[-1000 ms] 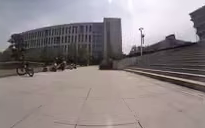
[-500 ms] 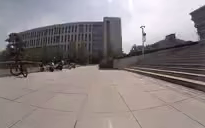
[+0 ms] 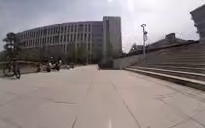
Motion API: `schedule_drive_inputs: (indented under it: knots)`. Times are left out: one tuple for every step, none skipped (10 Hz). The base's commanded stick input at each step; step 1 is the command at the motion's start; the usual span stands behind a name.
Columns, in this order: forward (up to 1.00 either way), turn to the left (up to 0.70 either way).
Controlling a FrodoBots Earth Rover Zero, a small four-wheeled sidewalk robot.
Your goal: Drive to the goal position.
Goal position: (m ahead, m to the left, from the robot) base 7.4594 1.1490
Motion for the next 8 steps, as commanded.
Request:
schedule_drive_inputs:
  knots:
    - [1.00,0.00]
    - [1.00,0.00]
    - [1.00,0.00]
    - [1.00,0.00]
    - [1.00,0.00]
    - [1.00,0.00]
    - [1.00,0.00]
    - [1.00,0.00]
